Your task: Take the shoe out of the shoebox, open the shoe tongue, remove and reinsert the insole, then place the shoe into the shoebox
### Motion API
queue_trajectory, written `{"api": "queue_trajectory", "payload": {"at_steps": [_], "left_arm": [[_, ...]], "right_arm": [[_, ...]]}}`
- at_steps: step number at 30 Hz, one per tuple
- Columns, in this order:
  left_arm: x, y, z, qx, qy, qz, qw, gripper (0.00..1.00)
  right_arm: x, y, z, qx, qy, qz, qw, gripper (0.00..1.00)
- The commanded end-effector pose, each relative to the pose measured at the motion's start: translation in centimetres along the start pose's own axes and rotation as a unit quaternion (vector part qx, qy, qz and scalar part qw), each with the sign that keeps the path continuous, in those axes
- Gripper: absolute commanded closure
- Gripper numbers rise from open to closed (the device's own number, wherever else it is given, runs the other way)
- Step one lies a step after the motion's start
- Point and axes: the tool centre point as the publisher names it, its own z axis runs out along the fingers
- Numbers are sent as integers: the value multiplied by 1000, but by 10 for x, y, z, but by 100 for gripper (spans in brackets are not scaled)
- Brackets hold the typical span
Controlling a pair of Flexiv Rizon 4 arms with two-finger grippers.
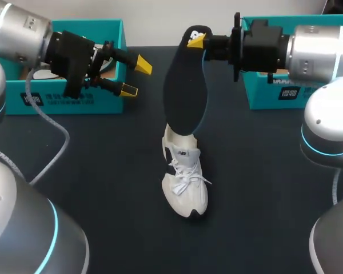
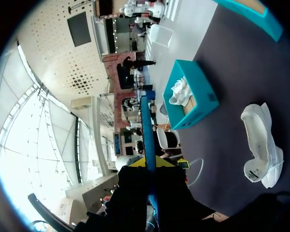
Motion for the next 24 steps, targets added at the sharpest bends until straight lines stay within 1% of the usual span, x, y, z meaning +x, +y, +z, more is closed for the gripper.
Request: {"api": "queue_trajectory", "payload": {"at_steps": [1,4,5,6,7,8,10,13,15,20,24], "left_arm": [[1,0,1,-1,0,1,1000,0],[1,0,1,-1,0,1,1000,0],[7,-3,1,-12,-13,2,1000,0],[11,-4,1,-13,-28,-14,999,0],[14,-5,1,-12,-47,-26,998,0],[16,-6,0,-24,-60,-25,998,0],[17,-7,-1,-27,-87,-35,995,0],[16,-10,-5,-35,-120,-43,991,0],[15,-12,-7,-37,-141,-49,988,0],[15,-17,-8,-45,-162,-61,984,0],[15,-19,-12,-54,-177,-77,980,0]], "right_arm": [[1,0,16,-4,-1,1,1000,100],[1,0,16,-4,-1,1,1000,100],[1,0,16,-4,-1,1,1000,100],[0,2,18,-3,-4,8,1000,100],[0,4,20,-4,4,9,1000,100],[-1,6,23,0,14,14,1000,100],[0,10,30,9,23,21,999,100],[-5,16,38,25,42,35,998,100],[-9,19,42,34,42,43,998,100],[-20,25,54,46,52,51,996,100],[-28,24,63,55,57,60,995,100]]}}
